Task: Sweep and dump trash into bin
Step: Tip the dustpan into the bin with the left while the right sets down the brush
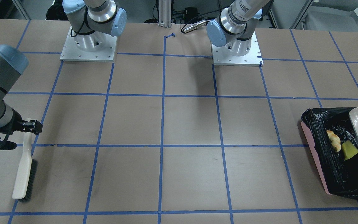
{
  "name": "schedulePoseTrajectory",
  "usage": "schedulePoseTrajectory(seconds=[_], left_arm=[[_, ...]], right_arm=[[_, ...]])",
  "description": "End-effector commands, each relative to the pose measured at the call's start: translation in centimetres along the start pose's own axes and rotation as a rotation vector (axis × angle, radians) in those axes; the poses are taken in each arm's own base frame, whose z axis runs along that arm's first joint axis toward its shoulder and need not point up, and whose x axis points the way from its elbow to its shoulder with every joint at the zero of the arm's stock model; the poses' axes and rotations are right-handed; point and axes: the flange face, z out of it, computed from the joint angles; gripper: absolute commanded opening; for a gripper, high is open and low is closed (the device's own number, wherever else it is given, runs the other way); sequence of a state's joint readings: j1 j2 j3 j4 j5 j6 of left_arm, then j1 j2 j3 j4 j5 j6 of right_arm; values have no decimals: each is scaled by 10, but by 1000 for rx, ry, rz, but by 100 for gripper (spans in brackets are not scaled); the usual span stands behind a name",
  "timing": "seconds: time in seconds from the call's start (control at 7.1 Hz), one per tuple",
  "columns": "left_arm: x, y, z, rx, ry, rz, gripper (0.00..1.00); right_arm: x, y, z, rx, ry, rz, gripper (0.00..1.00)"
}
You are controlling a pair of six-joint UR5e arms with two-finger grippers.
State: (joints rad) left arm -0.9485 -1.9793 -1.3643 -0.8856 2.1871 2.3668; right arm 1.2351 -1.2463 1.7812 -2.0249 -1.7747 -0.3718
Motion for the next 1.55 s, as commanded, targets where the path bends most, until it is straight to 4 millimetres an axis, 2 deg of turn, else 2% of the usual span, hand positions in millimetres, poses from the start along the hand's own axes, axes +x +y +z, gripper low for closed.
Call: schedulePoseTrajectory(seconds=[0.0,0.14,0.42,0.56,0.7,0.85,0.99,1.13,1.27,1.41], left_arm=[[-8,6,-13,42,-79,-12,0],[-9,6,-22,122,-101,5,0],[-9,-4,-38,335,-170,33,0],[-13,-19,-41,472,-207,15,0],[-21,-39,-40,568,-211,-20,0],[-29,-58,-47,670,-212,-72,0],[-41,-84,-59,743,-197,-123,0],[-57,-116,-86,764,-176,-165,0],[-69,-144,-95,789,-146,-197,0],[-77,-173,-80,887,-116,-210,0]], right_arm=[[7,12,-75,61,5,-1,100],[3,34,-118,82,-3,-4,100],[-29,63,-196,114,-94,-6,100],[-59,72,-230,86,-107,43,100],[-103,82,-267,90,-120,72,100],[-145,93,-293,105,-116,88,100],[-171,102,-299,95,-115,107,100],[-191,119,-308,101,-116,140,100],[-191,132,-318,131,-119,102,100],[-191,137,-317,131,-119,98,100]])
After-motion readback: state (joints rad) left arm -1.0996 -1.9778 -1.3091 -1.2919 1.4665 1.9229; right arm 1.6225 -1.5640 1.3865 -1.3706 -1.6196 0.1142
